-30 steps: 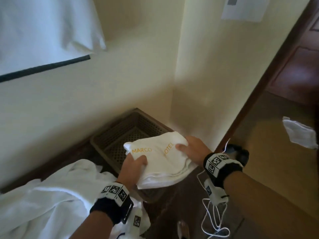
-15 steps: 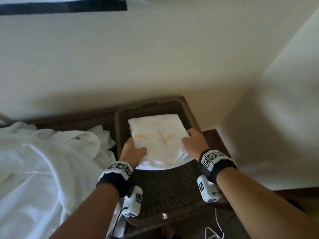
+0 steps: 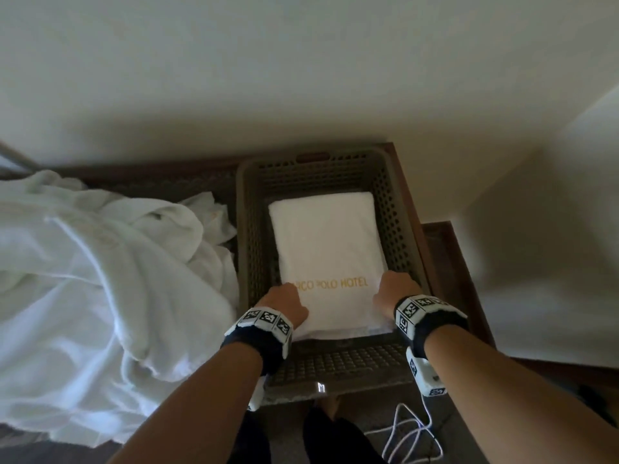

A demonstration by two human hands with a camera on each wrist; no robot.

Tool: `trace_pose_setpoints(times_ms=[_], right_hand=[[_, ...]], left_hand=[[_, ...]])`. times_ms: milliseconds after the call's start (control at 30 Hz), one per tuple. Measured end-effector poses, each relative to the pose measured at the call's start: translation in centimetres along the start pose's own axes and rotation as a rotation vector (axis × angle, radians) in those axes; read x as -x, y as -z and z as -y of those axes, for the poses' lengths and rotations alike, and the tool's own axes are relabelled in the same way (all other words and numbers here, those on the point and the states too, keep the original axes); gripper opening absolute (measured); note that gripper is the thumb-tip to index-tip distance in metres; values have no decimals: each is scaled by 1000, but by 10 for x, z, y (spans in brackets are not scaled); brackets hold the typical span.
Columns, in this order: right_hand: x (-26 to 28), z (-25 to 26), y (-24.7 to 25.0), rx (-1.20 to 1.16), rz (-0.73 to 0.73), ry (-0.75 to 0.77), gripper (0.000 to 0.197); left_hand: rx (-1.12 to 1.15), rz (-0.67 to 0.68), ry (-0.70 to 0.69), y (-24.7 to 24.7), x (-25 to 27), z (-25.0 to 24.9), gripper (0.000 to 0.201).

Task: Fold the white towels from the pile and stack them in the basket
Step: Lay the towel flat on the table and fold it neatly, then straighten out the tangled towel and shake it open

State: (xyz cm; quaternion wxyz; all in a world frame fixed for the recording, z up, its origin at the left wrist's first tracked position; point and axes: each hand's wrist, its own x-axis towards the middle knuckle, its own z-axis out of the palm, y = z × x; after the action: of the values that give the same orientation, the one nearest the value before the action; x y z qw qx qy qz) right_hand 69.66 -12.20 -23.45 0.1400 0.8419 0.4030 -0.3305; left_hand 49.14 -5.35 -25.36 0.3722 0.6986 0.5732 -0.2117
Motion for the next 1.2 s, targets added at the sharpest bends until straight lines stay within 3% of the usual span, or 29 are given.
trace_pose_setpoints(times_ms=[267,400,533,700,833,933,1033,1100,1167,1200], right_hand=[[39,99,45,-62,-64,270,31],[70,172,55,-106,-65,449,25],[106,241,50,-177,-48,538,38],[127,306,22,-212,-73,513,35],[132,326,-2,-221,-68,399,52],[138,327,-12,-242,-98,354,37],[152,327,-15,-280,-282,382,32],[164,327,-13,-371,-363,458,43],[175,332,-12,-371,-324,524,50],[179,336,-13,-316,-300,529,48]], left_hand=[[-5,-296,-227,150,81,29,31],[-66,-438,-199,224,110,88,28],[-211,-524,-90,276,114,169,36],[-501,-479,-89,303,98,240,43],[-587,-381,-178,309,82,256,48],[-590,-291,-269,313,78,259,35],[-609,-263,-369,318,84,265,26],[-601,-245,-381,319,89,275,50],[-585,-224,-364,317,98,285,64],[-594,-251,-375,314,102,291,54]])
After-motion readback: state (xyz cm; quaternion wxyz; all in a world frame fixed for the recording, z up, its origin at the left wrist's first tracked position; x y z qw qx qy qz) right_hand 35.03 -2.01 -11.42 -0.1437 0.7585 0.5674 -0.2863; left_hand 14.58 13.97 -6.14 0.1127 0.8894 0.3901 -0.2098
